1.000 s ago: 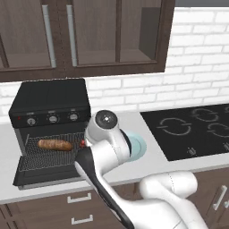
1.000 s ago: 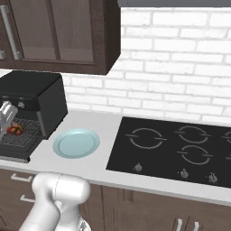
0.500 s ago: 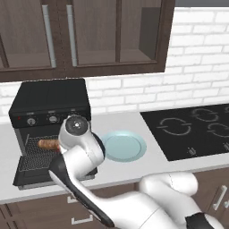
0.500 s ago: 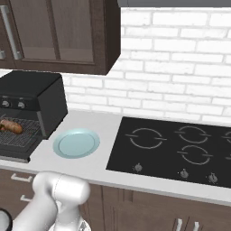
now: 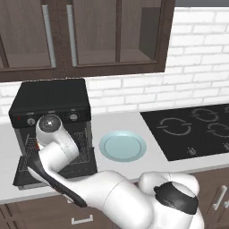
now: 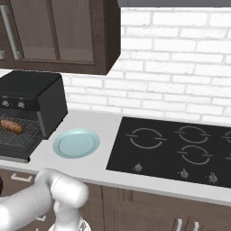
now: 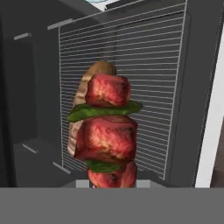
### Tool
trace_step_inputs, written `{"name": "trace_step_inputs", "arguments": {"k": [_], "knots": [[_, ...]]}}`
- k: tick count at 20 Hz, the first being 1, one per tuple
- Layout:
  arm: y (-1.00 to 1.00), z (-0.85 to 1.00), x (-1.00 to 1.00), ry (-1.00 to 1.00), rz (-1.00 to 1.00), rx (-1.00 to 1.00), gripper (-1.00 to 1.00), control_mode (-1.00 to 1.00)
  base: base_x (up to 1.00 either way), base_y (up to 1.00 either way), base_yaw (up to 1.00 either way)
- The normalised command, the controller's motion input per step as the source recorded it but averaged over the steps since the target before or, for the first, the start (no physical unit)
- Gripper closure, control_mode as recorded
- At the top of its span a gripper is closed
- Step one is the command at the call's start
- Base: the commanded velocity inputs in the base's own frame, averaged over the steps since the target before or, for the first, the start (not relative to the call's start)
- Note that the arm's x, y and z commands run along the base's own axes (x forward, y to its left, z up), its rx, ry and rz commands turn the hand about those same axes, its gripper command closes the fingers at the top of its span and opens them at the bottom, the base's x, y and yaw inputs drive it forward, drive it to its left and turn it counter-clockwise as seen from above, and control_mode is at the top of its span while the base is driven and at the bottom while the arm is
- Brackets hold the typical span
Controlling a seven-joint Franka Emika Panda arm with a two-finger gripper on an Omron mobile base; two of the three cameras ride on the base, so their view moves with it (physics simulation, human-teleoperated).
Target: Pick up the kebab skewer and baguette bread, and place them inside the toaster oven. Close the toaster oven door and start by setting the timer.
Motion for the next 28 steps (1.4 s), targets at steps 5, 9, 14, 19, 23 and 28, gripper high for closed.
{"name": "trace_step_inputs", "arguments": {"k": [5,9,14,19,23,28], "knots": [[0.48,-0.2,0.29,0.02,-0.01,-0.01,1.0,-1.0,0.0,0.0,0.0],[-0.06,-0.11,0.03,0.04,-0.07,0.0,1.0,-1.0,0.0,0.0,0.0],[-0.21,-0.3,0.0,0.0,-0.08,0.0,1.0,-1.0,0.0,0.0,0.0],[-0.06,-0.53,0.0,0.0,-0.07,0.0,1.0,-1.0,0.0,0.0,0.0],[0.0,-0.16,0.04,0.04,-0.06,0.0,1.0,-1.0,0.0,0.0,0.0],[0.01,0.0,0.21,0.08,-0.05,0.0,1.0,-1.0,0.0,0.0,0.0]]}}
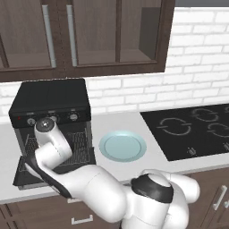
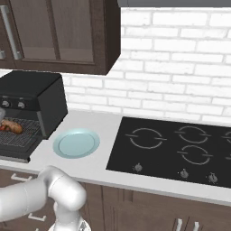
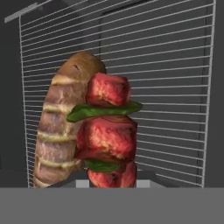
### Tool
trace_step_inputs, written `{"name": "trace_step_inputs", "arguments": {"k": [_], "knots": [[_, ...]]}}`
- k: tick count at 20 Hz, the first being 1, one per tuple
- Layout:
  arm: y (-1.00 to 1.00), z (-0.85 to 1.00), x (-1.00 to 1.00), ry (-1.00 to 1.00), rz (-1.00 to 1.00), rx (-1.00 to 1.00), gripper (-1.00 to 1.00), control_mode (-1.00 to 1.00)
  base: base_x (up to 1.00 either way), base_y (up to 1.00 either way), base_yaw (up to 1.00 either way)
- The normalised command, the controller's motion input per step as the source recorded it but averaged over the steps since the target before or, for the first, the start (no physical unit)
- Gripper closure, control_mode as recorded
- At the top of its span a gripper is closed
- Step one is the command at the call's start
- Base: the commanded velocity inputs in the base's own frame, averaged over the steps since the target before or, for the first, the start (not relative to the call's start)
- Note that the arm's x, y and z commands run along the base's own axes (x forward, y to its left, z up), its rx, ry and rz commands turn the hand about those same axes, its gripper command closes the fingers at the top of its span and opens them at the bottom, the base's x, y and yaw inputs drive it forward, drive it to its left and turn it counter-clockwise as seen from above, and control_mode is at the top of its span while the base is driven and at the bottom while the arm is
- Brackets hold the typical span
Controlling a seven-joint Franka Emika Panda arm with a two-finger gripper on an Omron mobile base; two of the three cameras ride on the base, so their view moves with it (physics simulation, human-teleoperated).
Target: Pick up the kebab skewer and baguette bread, and place them inside the toaster oven. Close the toaster oven door and start by setting the timer.
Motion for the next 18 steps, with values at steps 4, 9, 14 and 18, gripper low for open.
{"name": "trace_step_inputs", "arguments": {"k": [4,9,14,18], "knots": [[0.02,0.0,0.28,0.08,-0.04,0.0,1.0,-1.0,0.0,0.0,0.0],[0.02,0.0,0.31,0.06,-0.04,0.0,1.0,-1.0,0.0,0.0,0.0],[0.0,0.0,0.26,0.05,-0.03,0.0,-1.0,-1.0,0.0,0.0,0.0],[0.02,0.02,0.15,0.03,-0.02,0.0,-1.0,-1.0,0.0,0.0,0.0]]}}
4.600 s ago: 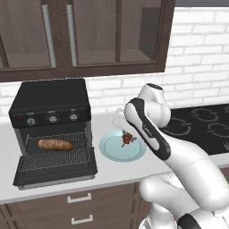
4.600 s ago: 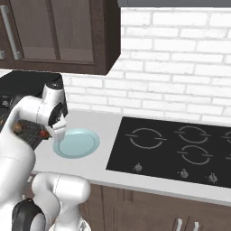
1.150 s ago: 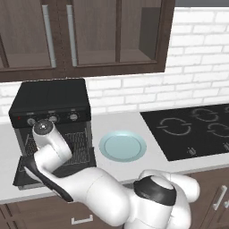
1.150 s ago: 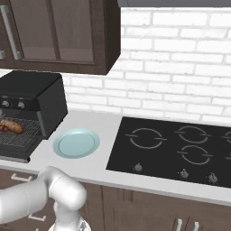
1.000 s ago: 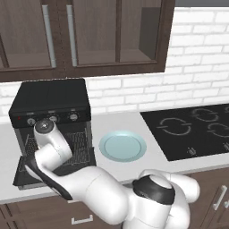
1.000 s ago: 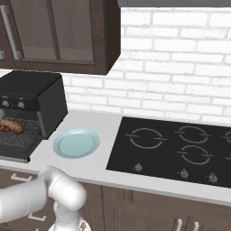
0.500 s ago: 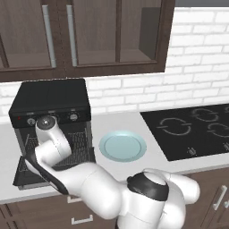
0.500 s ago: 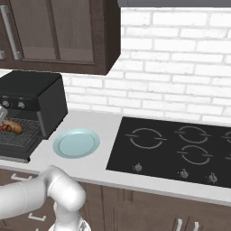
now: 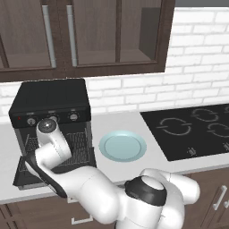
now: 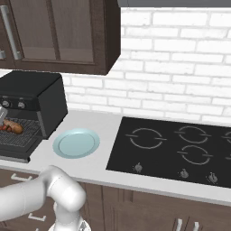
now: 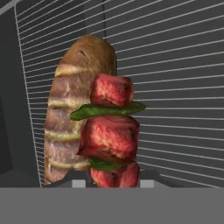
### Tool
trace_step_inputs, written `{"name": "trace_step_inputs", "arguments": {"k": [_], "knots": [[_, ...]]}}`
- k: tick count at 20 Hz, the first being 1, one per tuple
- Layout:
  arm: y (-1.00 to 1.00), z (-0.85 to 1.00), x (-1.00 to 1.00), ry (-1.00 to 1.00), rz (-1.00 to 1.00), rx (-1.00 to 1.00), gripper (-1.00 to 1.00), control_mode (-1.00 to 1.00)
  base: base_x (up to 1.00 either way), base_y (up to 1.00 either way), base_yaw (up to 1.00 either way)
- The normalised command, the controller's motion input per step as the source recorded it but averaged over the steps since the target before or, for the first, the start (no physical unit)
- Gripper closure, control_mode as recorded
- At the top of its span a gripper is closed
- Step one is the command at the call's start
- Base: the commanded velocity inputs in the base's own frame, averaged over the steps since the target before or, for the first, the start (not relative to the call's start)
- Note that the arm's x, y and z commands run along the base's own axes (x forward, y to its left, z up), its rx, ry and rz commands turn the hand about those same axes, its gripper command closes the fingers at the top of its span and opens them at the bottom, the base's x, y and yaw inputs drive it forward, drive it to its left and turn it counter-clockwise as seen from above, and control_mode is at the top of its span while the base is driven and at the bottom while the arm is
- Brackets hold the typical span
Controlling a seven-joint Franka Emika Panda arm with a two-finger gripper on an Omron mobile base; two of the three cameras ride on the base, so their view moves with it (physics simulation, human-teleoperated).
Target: Pick up the kebab skewer and baguette bread, and place them inside the toaster oven. Close the toaster oven door and start by setting the timer.
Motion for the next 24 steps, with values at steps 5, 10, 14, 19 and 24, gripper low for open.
{"name": "trace_step_inputs", "arguments": {"k": [5,10,14,19,24], "knots": [[0.0,0.0,0.0,0.0,0.0,0.0,-1.0,-1.0,0.0,0.0,0.0],[0.0,0.02,0.0,0.0,0.0,0.0,-1.0,-1.0,0.0,0.0,0.0],[0.0,0.23,-0.09,0.0,0.0,-0.01,-1.0,-1.0,0.0,0.0,0.0],[-0.09,0.34,-0.35,0.0,0.0,-0.06,-1.0,-1.0,0.0,0.0,0.0],[-0.18,0.29,-0.43,0.0,0.03,-0.14,-1.0,-1.0,0.0,0.0,0.0]]}}
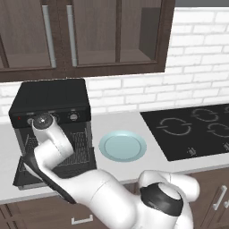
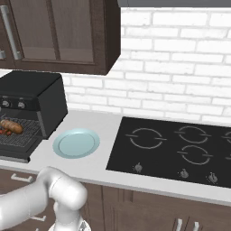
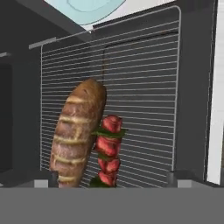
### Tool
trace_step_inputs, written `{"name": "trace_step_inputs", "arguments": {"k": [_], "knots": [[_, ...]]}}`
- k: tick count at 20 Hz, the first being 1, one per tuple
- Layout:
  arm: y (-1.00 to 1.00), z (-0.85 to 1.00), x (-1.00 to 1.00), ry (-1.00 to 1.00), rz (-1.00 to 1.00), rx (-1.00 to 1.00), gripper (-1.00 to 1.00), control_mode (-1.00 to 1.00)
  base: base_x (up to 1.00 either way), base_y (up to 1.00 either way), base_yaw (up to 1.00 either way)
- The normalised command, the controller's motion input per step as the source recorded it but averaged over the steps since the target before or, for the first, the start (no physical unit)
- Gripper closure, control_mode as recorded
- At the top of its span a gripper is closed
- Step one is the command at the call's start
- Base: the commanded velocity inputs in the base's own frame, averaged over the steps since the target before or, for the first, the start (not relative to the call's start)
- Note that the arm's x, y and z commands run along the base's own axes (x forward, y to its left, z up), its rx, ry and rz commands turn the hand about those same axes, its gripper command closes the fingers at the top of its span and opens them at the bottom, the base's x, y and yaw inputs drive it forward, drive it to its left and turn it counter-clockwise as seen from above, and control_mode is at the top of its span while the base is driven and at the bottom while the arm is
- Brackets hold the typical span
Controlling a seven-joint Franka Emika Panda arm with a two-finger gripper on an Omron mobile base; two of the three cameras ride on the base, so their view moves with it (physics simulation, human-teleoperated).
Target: Pick up the kebab skewer and baguette bread, and place them inside the toaster oven. Close the toaster oven door and start by setting the timer.
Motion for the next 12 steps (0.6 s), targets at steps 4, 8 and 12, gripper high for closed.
{"name": "trace_step_inputs", "arguments": {"k": [4,8,12], "knots": [[-0.29,0.12,-0.61,0.01,0.14,-0.21,-1.0,-1.0,0.0,0.0,0.0],[-0.52,0.02,-0.35,0.0,0.19,-0.2,-1.0,-1.0,0.0,0.0,0.0],[-0.29,0.08,-0.04,0.07,0.3,-0.26,-1.0,-1.0,0.0,0.0,0.0]]}}
